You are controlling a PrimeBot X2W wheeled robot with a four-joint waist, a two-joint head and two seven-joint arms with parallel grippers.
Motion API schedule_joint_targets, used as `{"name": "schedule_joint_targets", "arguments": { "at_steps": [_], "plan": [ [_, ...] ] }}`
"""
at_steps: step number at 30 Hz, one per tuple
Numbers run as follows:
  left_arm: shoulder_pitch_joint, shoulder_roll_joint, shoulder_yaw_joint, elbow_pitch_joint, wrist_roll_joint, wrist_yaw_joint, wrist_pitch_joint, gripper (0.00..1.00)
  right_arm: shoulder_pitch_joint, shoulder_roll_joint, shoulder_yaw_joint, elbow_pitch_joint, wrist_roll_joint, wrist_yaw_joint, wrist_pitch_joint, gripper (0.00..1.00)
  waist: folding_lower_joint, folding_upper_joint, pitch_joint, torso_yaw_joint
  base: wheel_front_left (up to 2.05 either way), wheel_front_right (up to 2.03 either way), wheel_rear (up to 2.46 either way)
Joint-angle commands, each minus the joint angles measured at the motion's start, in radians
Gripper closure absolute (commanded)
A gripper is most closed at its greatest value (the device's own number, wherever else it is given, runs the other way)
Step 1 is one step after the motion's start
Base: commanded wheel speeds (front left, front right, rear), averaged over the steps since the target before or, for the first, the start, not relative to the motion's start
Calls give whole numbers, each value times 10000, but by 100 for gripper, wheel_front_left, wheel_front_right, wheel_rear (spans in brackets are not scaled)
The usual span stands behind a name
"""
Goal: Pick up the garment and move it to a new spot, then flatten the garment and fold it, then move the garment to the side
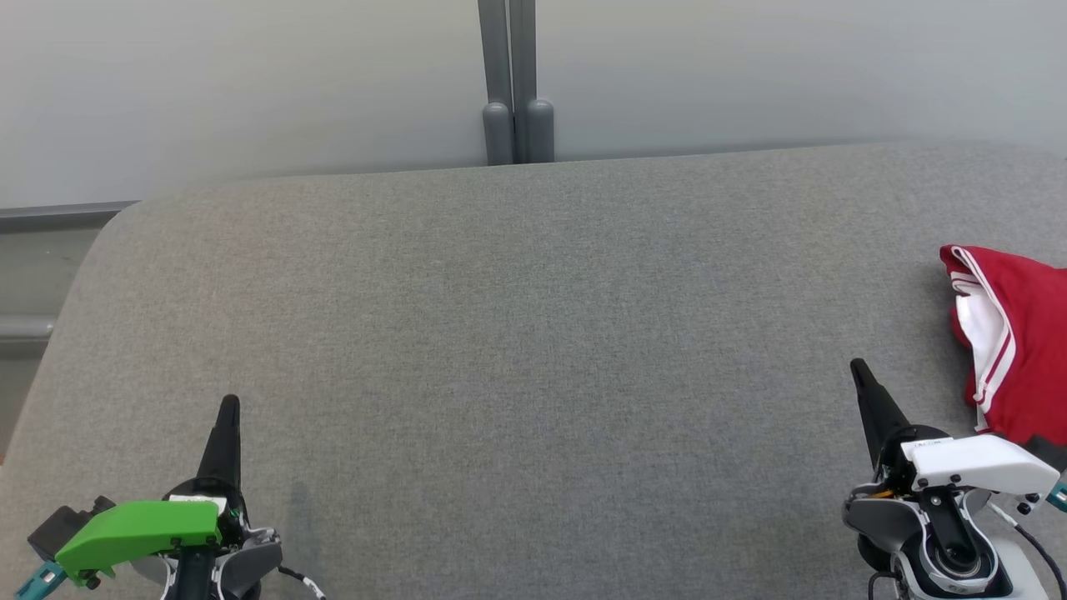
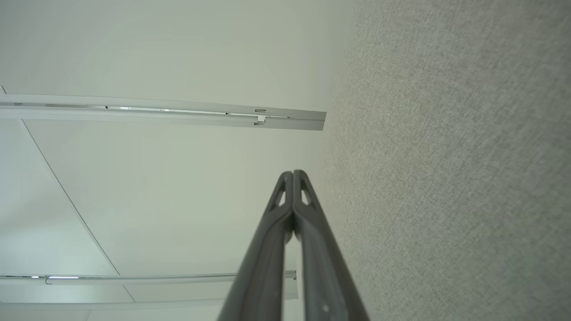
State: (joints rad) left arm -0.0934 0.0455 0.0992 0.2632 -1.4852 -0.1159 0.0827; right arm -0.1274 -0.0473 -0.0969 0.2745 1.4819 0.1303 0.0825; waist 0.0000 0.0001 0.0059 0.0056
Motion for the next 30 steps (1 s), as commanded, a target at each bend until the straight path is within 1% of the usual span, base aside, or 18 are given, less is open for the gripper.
{"name": "schedule_joint_targets", "arguments": {
  "at_steps": [1, 18, 30],
  "plan": [
    [-194, 71, 63, -84, -198, -84, 49, 100, 120, -46, -52, -108, 240, 8, 62, 100, 0, -1, -3, -4, 0, 0, 0],
    [-213, 80, 175, -209, -1335, -188, 352, 100, 252, -49, -202, -355, 1374, 7, 361, 100, 0, -1, -28, -56, 0, 0, 0],
    [-207, 79, 169, -196, -1284, -179, 346, 100, 246, -49, -195, -346, 1340, 7, 352, 100, 0, -1, -28, -56, 0, 0, 0]
  ]
}}
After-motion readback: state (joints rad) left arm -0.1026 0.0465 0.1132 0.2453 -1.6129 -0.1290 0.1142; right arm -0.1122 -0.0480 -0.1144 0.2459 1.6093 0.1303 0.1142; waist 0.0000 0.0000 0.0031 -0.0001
